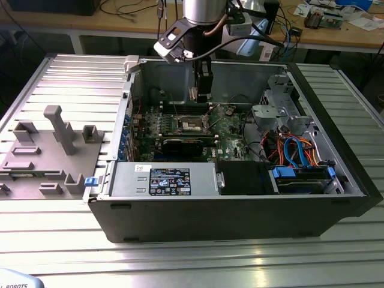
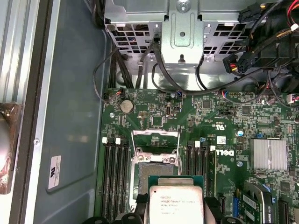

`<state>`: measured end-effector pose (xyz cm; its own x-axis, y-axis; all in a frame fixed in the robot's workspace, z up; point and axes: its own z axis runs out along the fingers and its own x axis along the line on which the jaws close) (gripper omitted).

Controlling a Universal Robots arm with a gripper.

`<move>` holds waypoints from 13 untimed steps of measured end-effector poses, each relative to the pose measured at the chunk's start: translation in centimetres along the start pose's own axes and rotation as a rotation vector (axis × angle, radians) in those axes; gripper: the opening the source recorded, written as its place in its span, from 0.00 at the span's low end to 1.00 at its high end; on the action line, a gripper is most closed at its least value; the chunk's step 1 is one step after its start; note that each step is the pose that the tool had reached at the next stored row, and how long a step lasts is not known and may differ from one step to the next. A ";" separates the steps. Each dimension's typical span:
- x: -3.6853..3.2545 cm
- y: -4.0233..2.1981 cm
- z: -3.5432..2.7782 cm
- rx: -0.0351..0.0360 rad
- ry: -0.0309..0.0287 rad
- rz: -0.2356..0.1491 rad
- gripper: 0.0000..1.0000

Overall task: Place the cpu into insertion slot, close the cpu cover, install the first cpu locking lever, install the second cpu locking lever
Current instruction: 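Place the cpu into insertion slot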

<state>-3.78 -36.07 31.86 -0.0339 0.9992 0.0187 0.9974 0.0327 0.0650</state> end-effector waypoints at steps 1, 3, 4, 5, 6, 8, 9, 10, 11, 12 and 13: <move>0.00 0.00 0.00 -0.0001 -0.0002 0.003 0.55; 0.00 0.00 0.00 -0.0002 -0.0006 0.009 0.55; 0.00 0.00 0.00 -0.0003 -0.0008 0.012 0.55; 0.00 0.00 0.00 -0.0003 -0.0010 0.015 0.55; 0.00 0.00 0.00 -0.0004 -0.0013 0.019 0.55; 0.00 0.00 0.00 -0.0005 -0.0018 0.027 0.55; 0.00 0.00 0.00 -0.0005 -0.0020 0.029 0.55; 0.00 0.00 0.00 -0.0006 -0.0022 0.033 0.55; 0.00 0.00 0.00 -0.0007 -0.0024 0.035 0.55; 0.00 0.00 0.00 -0.0008 -0.0026 0.039 0.55; 0.00 0.00 0.00 -0.0008 -0.0028 0.041 0.55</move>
<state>-3.78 -36.07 31.86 0.0073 0.9998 0.0186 0.9978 -0.0085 0.0650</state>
